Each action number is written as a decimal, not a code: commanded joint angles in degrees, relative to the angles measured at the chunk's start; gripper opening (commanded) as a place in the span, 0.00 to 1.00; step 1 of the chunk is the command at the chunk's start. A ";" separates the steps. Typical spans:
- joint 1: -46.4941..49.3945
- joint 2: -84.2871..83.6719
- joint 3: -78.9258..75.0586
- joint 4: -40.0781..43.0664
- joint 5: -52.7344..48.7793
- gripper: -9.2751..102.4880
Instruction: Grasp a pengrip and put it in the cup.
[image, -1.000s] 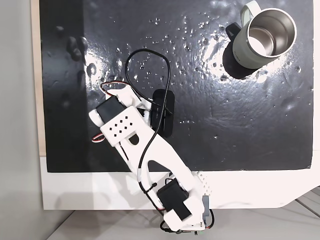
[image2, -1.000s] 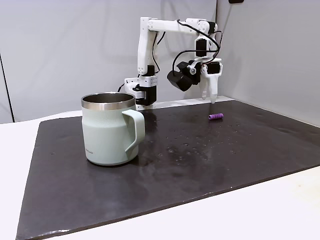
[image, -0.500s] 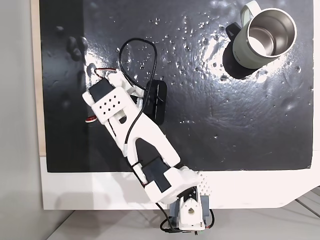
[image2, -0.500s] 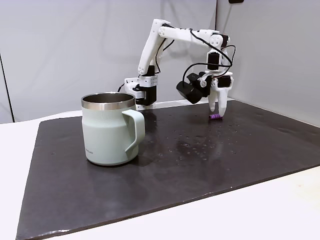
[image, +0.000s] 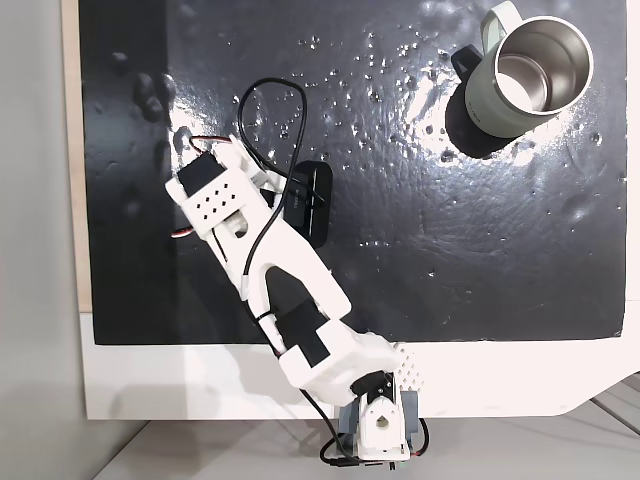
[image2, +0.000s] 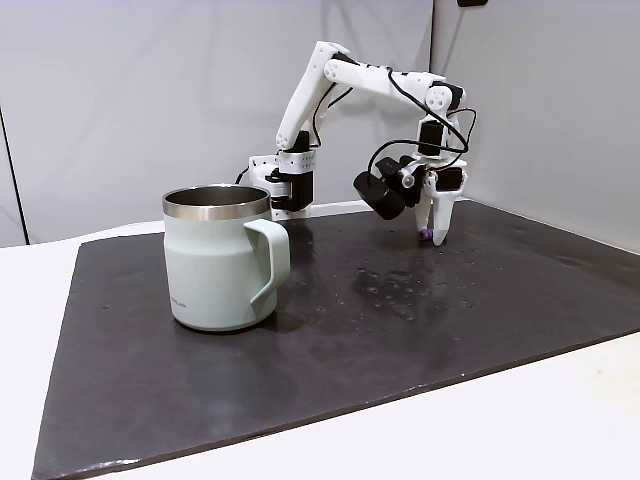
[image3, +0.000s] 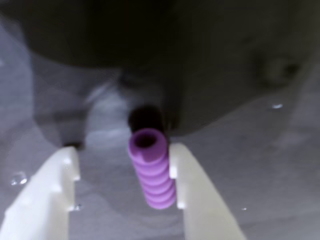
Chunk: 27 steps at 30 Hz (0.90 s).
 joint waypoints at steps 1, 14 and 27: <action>0.00 -0.18 -4.31 0.62 -0.88 0.23; -0.35 -4.22 -9.14 0.97 -2.20 0.09; -1.58 16.96 -9.58 6.33 -12.48 0.08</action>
